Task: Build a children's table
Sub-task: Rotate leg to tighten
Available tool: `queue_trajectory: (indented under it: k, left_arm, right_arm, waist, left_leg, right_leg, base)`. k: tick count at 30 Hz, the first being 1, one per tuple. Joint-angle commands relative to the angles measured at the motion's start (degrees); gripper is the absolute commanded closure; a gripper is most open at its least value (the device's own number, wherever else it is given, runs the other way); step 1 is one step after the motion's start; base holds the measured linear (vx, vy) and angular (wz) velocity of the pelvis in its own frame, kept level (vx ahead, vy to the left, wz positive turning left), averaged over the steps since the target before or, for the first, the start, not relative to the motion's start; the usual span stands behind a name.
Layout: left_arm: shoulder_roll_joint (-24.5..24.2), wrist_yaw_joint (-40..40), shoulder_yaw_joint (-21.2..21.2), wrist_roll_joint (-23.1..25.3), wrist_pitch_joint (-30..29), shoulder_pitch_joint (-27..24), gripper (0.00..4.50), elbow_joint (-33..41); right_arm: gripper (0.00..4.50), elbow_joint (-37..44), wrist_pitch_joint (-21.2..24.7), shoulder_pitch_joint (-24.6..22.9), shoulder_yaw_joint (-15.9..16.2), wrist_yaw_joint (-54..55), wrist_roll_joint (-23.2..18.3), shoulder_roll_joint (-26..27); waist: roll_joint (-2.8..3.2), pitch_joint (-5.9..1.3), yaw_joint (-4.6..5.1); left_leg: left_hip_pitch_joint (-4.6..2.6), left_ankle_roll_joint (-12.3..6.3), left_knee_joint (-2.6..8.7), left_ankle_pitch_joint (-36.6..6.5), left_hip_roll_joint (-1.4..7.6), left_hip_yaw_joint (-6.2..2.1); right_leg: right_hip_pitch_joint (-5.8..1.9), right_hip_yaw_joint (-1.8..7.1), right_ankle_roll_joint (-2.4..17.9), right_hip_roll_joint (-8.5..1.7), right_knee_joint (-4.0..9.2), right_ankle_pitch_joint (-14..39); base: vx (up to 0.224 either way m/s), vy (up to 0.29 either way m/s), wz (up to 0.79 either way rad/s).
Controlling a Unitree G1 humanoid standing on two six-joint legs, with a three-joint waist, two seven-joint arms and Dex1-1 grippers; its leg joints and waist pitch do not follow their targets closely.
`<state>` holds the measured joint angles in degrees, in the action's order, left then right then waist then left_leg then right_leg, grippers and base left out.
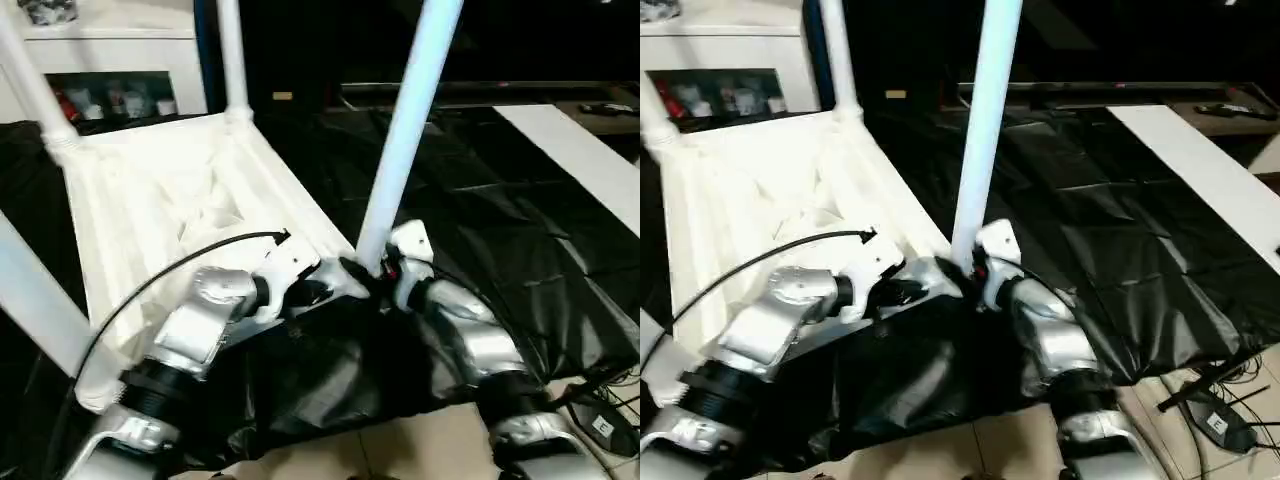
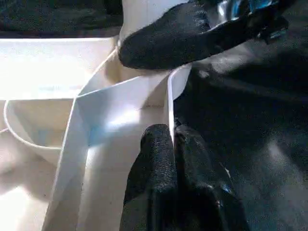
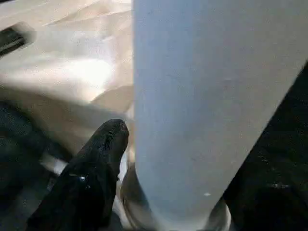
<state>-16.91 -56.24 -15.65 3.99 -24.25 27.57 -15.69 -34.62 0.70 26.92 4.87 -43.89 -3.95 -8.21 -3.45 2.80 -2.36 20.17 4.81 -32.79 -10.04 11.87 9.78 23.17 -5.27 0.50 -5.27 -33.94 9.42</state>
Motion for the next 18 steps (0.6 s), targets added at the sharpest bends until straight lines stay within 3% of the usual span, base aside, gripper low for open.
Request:
queue_trajectory:
  k: [1,4,6,9,11,12,14,15,17,18]
  left_arm:
    - [-0.1,-5.5,-2.5,-2.1,4.1,2.3,4.5,0.0]
    - [-1.6,-9.6,-2.7,-3.0,6.1,3.0,4.5,-1.4]
    - [-2.6,-11.7,-3.2,-3.2,7.8,3.7,4.5,-2.8]
    - [-3.2,-12.7,-3.4,-3.0,9.0,4.5,4.5,-4.3]
    - [-3.4,-13.2,-3.3,-3.0,9.6,5.2,4.5,-5.5]
    - [-3.6,-13.8,-3.1,-2.9,10.6,6.1,4.5,-7.2]
    - [-3.7,-14.0,-3.0,-3.0,10.8,6.4,4.5,-7.6]
    - [-3.7,-13.9,-3.0,-2.9,11.0,6.6,4.5,-7.9]
    - [-3.8,-14.0,-2.8,-2.8,11.5,6.9,4.5,-8.8]
    - [-3.8,-14.0,-2.7,-2.8,11.6,6.9,4.5,-9.0]
  right_arm:
    - [1.57,1.0,0.1,-1.3,4.8,-10.2,-1.0,-0.7]
    - [1.57,3.8,0.6,-2.4,7.1,-20.9,-3.1,-4.4]
    - [1.57,6.0,1.2,-3.4,9.6,-27.7,-3.9,-7.3]
    - [1.57,6.9,1.3,-3.7,11.0,-31.0,-3.9,-8.8]
    - [1.57,7.2,1.8,-3.6,11.8,-33.3,-4.0,-9.4]
    - [1.8,8.1,3.1,-3.7,13.0,-36.4,-4.4,-10.1]
    - [1.89,8.4,3.5,-3.8,13.3,-37.3,-4.5,-10.3]
    - [1.93,8.6,3.8,-3.9,13.5,-37.4,-4.6,-10.2]
    - [2.2,9.0,4.2,-4.1,13.8,-38.0,-4.7,-10.1]
    - [2.2,9.0,4.1,-4.1,14.0,-38.2,-4.6,-10.1]
  waist:
    - [0.74,-3.14,-0.28]
    - [0.67,-3.17,-1.01]
    - [0.89,-3.07,-1.82]
    - [0.72,-3.08,-2.59]
    - [0.6,-3.06,-2.71]
    - [-0.01,-3.06,-2.87]
    - [0.26,-3.05,-2.99]
    - [-0.18,-3.09,-3.06]
    - [-0.11,-3.11,-3.08]
    - [-0.36,-3.08,-3.05]
  left_leg:
    - [0.13,-1.56,4.15,-17.6,1.42,-0.17]
    - [-0.1,-2.34,4.06,-17.8,1.51,-0.05]
    - [-0.66,-2.48,3.99,-17.8,1.62,0.24]
    - [-0.53,-2.05,4.13,-17.0,1.7,0.17]
    - [-0.72,-1.8,4.1,-17.5,1.72,0.24]
    - [-0.6,-1.95,4.04,-17.3,1.67,0.27]
    - [-0.44,-1.91,4.13,-16.5,1.7,0.18]
    - [-0.28,-1.87,4.07,-16.1,1.7,0.14]
    - [-0.27,-1.69,4.11,-15.8,1.7,0.1]
    - [-0.19,-1.7,4.08,-15.6,1.65,0.09]
  right_leg:
    - [-2.58,2.93,10.3,-2.86,4.4,18.2]
    - [-2.7,2.95,10.8,-2.85,4.36,17.7]
    - [-2.3,3.08,11.8,-2.78,4.36,16.6]
    - [-2.48,3.12,11.5,-3.0,4.16,17.2]
    - [-2.32,3.16,11.6,-3.02,4.26,17.8]
    - [-2.47,3.18,11.3,-3.03,4.23,18.8]
    - [-2.56,3.2,10.7,-3.12,4.26,19.6]
    - [-2.64,3.19,10.3,-3.24,4.15,20.1]
    - [-2.61,3.19,9.8,-3.34,4.27,20.9]
    - [-2.62,3.17,9.5,-3.32,4.26,21.4]
  base:
    - [0.0,0.0,0.0]
    - [0.0,0.0,0.0]
    - [0.0,0.0,0.0]
    - [0.0,0.0,0.0]
    - [0.0,0.0,0.0]
    - [0.0,0.0,0.0]
    - [0.0,0.0,0.0]
    - [0.0,0.0,0.0]
    - [0.0,0.0,0.0]
    - [0.0,0.0,0.0]
